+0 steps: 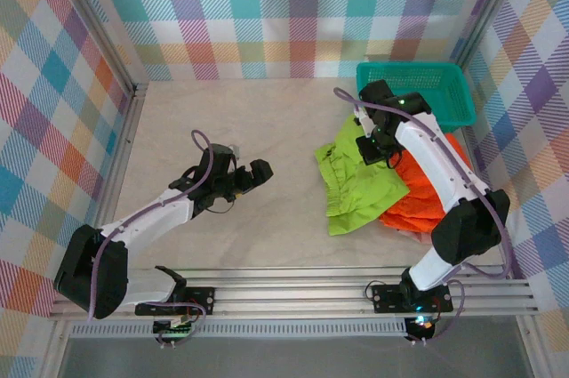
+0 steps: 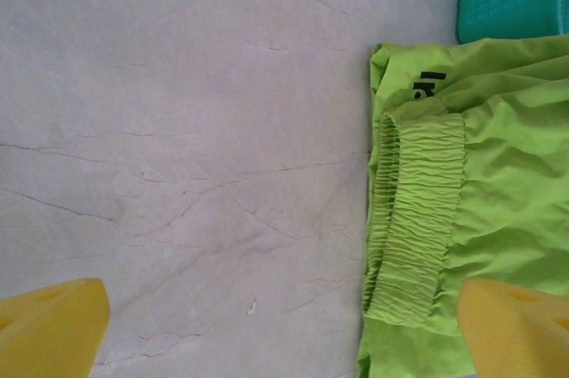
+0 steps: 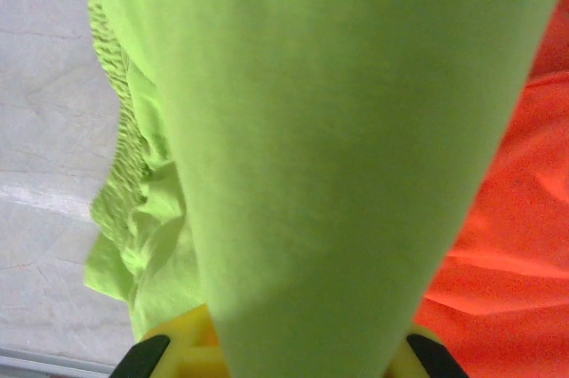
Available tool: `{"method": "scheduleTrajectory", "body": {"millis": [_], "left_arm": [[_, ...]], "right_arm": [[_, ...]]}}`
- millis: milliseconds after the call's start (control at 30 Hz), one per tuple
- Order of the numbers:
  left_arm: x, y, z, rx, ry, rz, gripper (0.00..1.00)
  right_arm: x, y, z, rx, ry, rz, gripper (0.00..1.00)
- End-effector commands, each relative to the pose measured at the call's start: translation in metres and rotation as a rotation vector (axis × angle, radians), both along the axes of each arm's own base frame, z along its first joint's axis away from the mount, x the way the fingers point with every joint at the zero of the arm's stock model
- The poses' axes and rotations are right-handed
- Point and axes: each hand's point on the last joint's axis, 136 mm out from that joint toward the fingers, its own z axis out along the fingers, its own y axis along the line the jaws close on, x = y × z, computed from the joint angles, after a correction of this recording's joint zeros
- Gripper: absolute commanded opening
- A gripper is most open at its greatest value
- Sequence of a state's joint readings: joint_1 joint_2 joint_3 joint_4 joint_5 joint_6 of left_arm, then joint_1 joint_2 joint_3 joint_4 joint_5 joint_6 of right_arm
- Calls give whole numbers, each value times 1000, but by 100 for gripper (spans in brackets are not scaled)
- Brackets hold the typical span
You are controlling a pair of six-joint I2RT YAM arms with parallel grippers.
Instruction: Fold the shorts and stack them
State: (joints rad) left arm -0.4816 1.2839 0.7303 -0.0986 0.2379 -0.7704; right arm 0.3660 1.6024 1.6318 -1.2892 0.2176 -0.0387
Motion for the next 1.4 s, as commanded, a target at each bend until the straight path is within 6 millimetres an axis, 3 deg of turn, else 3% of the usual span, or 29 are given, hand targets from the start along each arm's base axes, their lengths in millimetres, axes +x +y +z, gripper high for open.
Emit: {"method": "scheduleTrajectory", "body": {"millis": [0, 400, 800, 900, 1133, 1367], "left_arm": [[6, -2, 9, -27, -21, 6, 100], [8, -4, 6, -29, -15, 7, 100], [9, -5, 1, -25, -6, 5, 100], [10, -6, 1, -26, -4, 3, 100], [12, -9, 4, -13, -2, -20, 100], [14, -12, 4, -16, 4, -36, 100]], "right_arm": [[-5, -12, 20, -45, -17, -2, 0], [-6, -26, 74, -26, -114, -30, 0], [-10, -70, 111, -14, -176, -115, 0], [-10, -84, 108, -37, -175, -137, 0], [3, -131, 78, -174, -125, -222, 0], [13, -165, 66, -274, -112, -291, 0]]}}
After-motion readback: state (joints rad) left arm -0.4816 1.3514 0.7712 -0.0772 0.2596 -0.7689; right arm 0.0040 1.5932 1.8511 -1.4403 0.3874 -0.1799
